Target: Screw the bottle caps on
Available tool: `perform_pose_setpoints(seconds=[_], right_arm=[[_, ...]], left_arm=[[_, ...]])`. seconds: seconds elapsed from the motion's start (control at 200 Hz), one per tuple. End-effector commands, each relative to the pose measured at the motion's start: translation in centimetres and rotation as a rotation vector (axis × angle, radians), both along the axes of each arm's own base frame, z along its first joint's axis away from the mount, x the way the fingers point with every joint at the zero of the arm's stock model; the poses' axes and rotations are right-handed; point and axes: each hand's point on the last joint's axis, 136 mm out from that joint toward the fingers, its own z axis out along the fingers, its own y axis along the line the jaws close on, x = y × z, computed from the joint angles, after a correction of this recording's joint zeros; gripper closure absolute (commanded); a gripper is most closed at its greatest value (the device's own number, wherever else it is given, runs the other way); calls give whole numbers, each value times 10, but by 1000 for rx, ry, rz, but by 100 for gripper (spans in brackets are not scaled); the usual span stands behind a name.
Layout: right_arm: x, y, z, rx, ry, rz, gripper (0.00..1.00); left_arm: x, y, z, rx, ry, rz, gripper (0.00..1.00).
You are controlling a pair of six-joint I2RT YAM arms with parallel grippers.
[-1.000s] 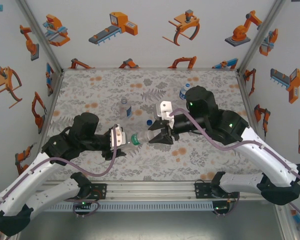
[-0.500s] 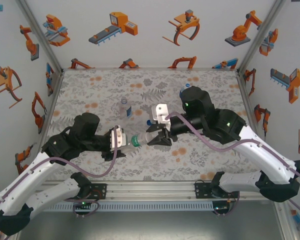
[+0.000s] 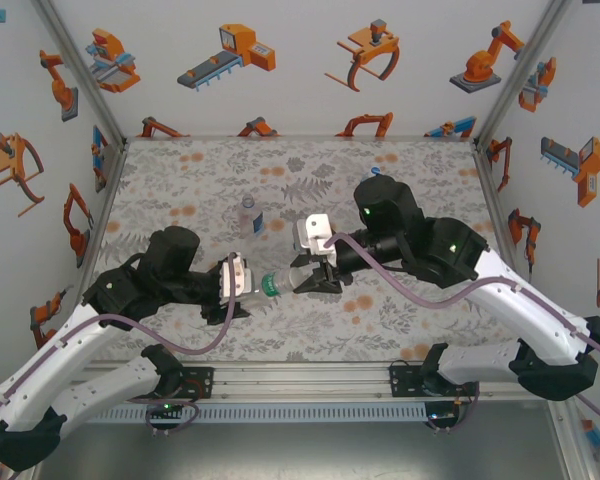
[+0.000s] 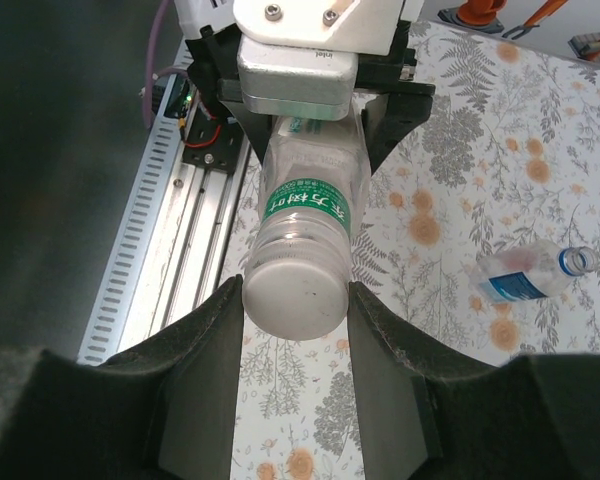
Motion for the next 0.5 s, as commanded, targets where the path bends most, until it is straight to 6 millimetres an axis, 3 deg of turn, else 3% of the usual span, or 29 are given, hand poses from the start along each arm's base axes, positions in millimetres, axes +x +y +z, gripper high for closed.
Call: perform_pose_setpoints(seconds=[0.0, 0.23, 0.496], right_arm=[[-5, 5, -9, -14, -26, 36, 88], [-5, 7, -19, -23, -13, 21, 91], [15, 15, -24, -36, 341, -234, 98]], left_arm=[[-8, -11, 27, -97, -19, -68, 100], [-10, -15, 31, -120, -7, -88, 100], [1, -17, 31, -128, -34, -40, 100]])
